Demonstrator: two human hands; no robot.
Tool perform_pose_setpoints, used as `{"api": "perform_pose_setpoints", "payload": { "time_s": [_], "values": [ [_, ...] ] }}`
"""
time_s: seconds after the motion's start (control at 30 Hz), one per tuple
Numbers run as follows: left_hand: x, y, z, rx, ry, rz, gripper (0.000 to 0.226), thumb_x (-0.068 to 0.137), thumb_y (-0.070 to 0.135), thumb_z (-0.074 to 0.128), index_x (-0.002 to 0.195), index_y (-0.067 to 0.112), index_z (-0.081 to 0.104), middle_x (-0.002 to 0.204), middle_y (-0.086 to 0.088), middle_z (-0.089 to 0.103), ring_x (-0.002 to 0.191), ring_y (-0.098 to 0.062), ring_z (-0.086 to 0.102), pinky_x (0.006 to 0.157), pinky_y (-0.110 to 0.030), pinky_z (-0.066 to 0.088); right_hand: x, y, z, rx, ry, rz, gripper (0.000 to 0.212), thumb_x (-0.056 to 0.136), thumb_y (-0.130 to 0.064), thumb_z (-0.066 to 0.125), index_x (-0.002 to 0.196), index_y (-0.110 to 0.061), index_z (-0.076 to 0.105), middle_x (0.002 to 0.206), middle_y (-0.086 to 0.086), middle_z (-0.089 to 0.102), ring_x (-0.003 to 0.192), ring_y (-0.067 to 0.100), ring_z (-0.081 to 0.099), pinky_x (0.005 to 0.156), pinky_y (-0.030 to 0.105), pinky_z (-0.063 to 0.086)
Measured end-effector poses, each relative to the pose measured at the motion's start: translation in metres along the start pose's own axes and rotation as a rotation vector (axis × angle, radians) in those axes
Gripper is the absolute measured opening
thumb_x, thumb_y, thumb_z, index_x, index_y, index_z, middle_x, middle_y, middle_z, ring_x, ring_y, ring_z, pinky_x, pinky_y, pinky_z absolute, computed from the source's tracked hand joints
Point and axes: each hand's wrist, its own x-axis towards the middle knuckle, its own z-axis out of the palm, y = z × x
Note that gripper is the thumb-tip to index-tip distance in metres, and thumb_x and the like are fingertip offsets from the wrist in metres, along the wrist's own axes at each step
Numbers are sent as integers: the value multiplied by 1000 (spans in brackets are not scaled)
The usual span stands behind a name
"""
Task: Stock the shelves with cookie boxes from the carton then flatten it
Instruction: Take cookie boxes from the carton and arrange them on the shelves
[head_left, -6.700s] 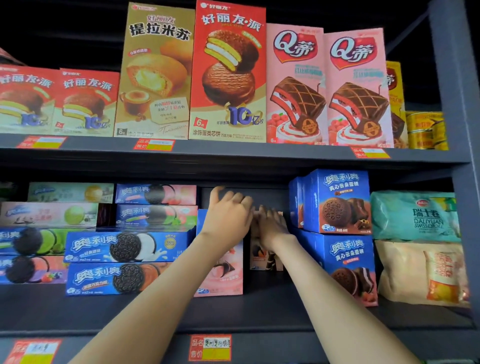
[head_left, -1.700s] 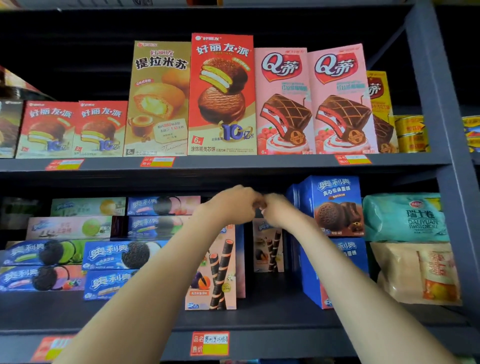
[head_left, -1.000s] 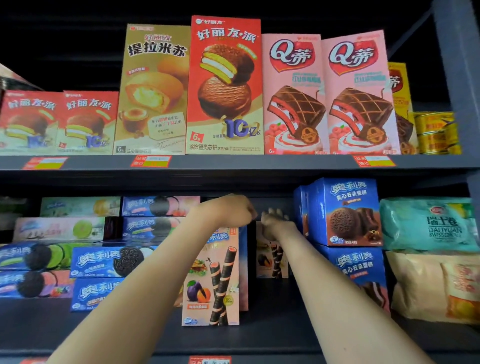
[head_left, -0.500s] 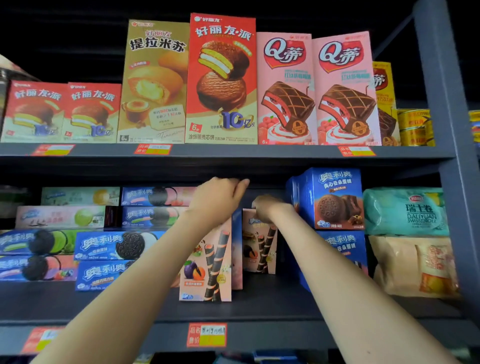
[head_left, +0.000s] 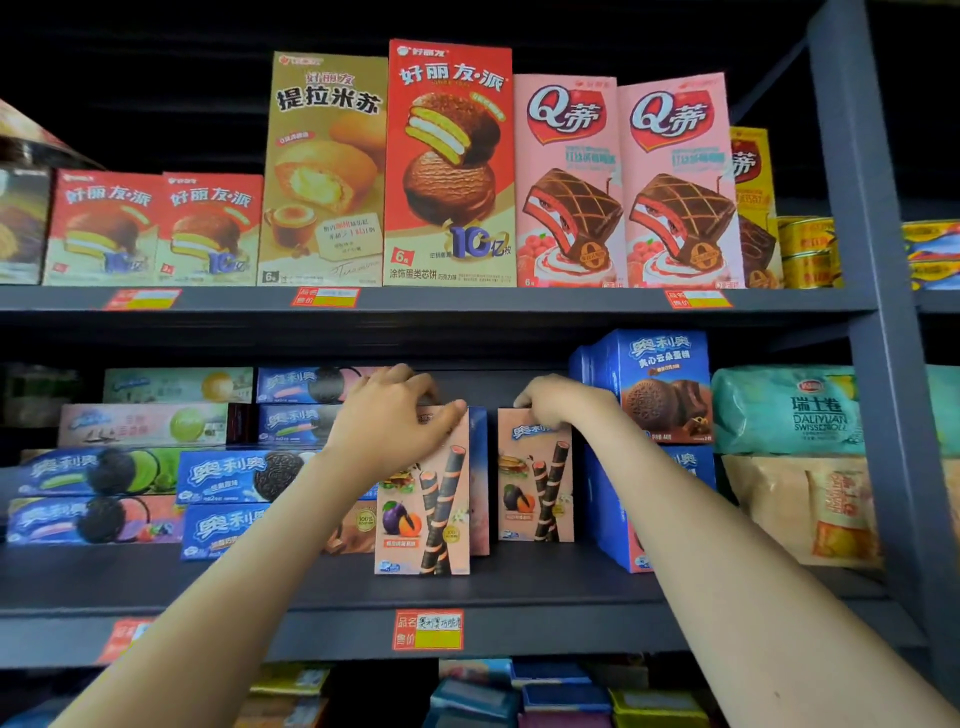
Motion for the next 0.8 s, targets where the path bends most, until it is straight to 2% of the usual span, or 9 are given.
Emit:
{"api": "perform_pose_setpoints", "payload": {
  "time_s": [0.13,0.23,0.3,0.37,0.43,0.53,0.63,0.73,0.8],
  "values": [
    [-4,-6,-5,-82,-73,-30,70,65,69,23,97,23,65,100,3,58,101,-19,53,89,-35,38,2,7,1,39,26,-2,36,85,3,43,100,-16,69,102,10,68,81,24,61,64,30,44],
    [-3,-5,-8,-129,-179,-62,72,61,70,27,105,26,63,99,6,52,104,-18,50,91,-33,36,0,1,6,99,65,-16,46,86,6,37,113,-17,67,112,9,65,97,27,63,75,34,52],
    [-2,-5,-10,-194,-216,-99,58,69,65,42,106,25,64,97,7,48,105,-18,49,92,-31,37,-1,-4,9,133,107,-24,44,88,6,38,117,-15,65,118,9,62,101,27,61,81,36,53],
    [-1,-6,-10,-251,-212,-111,37,81,50,60,106,23,65,97,6,47,106,-18,48,93,-31,39,-2,-6,12,159,121,-45,37,91,2,41,115,-13,65,118,10,61,102,26,60,79,35,52],
    [-2,-8,-11,-319,-213,-134,24,83,38,66,104,24,66,101,4,50,105,-18,48,88,-29,39,-1,-6,14,170,120,-54,33,90,2,42,107,-12,66,113,11,63,100,27,61,70,32,48],
    [-4,-11,-14,-499,-254,-222,13,84,32,66,97,30,65,108,-1,54,96,-15,55,72,-21,42,1,-2,15,178,125,-45,32,87,3,42,101,-11,68,108,12,66,98,28,64,63,30,43],
    [-6,-10,-18,-655,-295,-268,11,85,27,67,96,28,64,99,-2,66,79,-12,62,66,-24,48,-1,2,13,170,112,-32,34,86,3,38,99,-10,67,108,15,66,103,31,62,60,30,39],
    [-5,-7,-19,-671,-281,-262,15,86,29,68,99,23,63,91,3,69,76,-5,64,63,-17,50,-5,3,9,176,107,-32,33,90,-2,37,101,-10,67,104,12,68,96,28,66,61,33,46],
    [-6,-4,-19,-709,-263,-279,18,86,29,68,100,20,64,88,5,69,74,-2,65,56,-11,49,-8,2,9,183,119,-27,32,91,-3,38,108,-7,65,110,14,67,98,29,65,72,42,54]
  ]
}}
